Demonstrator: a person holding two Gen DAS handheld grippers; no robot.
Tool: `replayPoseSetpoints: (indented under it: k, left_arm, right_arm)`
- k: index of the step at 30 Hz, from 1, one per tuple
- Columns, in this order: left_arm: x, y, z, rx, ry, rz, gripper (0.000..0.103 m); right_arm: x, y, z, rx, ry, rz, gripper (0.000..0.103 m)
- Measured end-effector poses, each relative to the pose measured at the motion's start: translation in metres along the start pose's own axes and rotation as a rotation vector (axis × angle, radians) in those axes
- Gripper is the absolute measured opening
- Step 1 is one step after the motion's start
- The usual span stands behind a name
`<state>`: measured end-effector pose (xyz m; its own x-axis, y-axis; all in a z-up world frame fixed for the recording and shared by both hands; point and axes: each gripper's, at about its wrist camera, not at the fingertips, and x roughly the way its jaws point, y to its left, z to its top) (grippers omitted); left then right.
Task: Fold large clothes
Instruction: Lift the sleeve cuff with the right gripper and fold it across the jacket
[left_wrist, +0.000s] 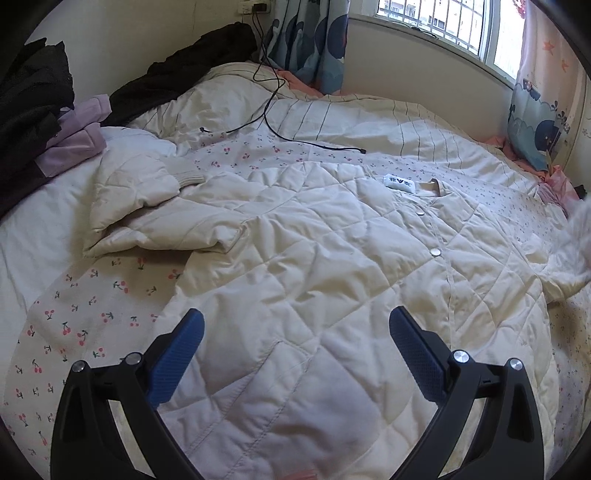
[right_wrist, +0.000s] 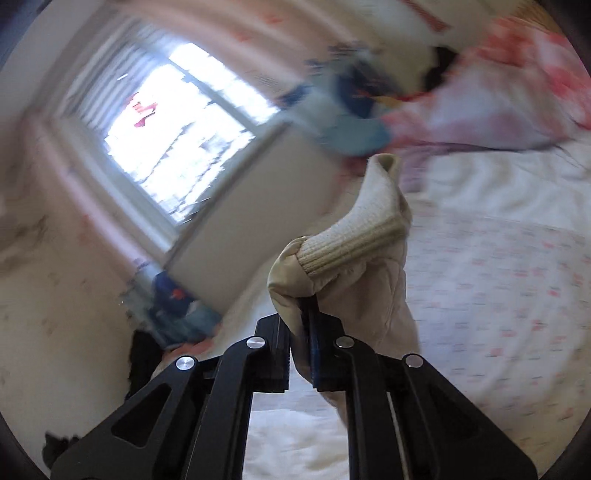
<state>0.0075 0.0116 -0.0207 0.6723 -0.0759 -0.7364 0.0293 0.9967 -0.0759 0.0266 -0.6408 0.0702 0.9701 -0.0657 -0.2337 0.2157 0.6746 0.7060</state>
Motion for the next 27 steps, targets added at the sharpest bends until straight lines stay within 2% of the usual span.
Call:
replayPoseSetpoints:
  k: [2,4,8,11,15,17,19,20,21,23,24,25,26,27]
  left_arm:
    - [-0.005,0.010,0.000,-0.010,-0.005,0.001,0.096]
    - [-0.011,0.023,0.002,-0.033,-0.014,-0.001,0.096]
    - [-0.025,0.058,0.006,-0.092,-0.043,0.017,0.096]
    - [-0.036,0.089,0.007,-0.155,-0.059,0.037,0.096]
    - [-0.042,0.119,0.006,-0.209,-0.069,0.061,0.096]
    - [-0.043,0.129,0.006,-0.219,-0.071,0.069,0.096]
    - [-0.043,0.138,0.006,-0.226,-0.070,0.080,0.096]
    - [-0.044,0.141,0.007,-0.231,-0.071,0.082,0.096]
    - [-0.046,0.144,0.007,-0.234,-0.074,0.082,0.096]
    - [-0.048,0.149,0.008,-0.237,-0.084,0.090,0.096]
    - [-0.049,0.151,0.009,-0.239,-0.089,0.094,0.096]
    - [-0.048,0.153,0.010,-0.242,-0.093,0.095,0.096]
    - [-0.049,0.154,0.010,-0.246,-0.097,0.099,0.096]
    - [-0.046,0.155,0.011,-0.250,-0.095,0.108,0.096]
  right_arm:
    - [0.019,0.056,-0.015,-0.083,0.036,0.067,0.008]
    - [0.044,0.117,-0.047,-0.179,0.097,0.141,0.008]
    - [0.091,0.219,-0.141,-0.377,0.255,0.245,0.008]
    - [0.125,0.262,-0.229,-0.475,0.387,0.300,0.008]
    - [0.170,0.277,-0.340,-0.518,0.586,0.308,0.008]
    - [0.185,0.272,-0.399,-0.521,0.731,0.284,0.014]
    - [0.203,0.260,-0.460,-0.534,0.937,0.201,0.017]
    - [0.207,0.257,-0.476,-0.545,0.992,0.175,0.018]
    - [0.199,0.254,-0.485,-0.560,1.000,0.169,0.017]
    - [0.184,0.257,-0.475,-0.531,0.979,0.206,0.019]
    - [0.175,0.257,-0.462,-0.482,0.941,0.239,0.032]
    - [0.166,0.259,-0.453,-0.474,0.882,0.266,0.053]
    - [0.165,0.265,-0.451,-0.532,0.856,0.252,0.082]
    - [0.166,0.273,-0.466,-0.681,0.890,0.207,0.087]
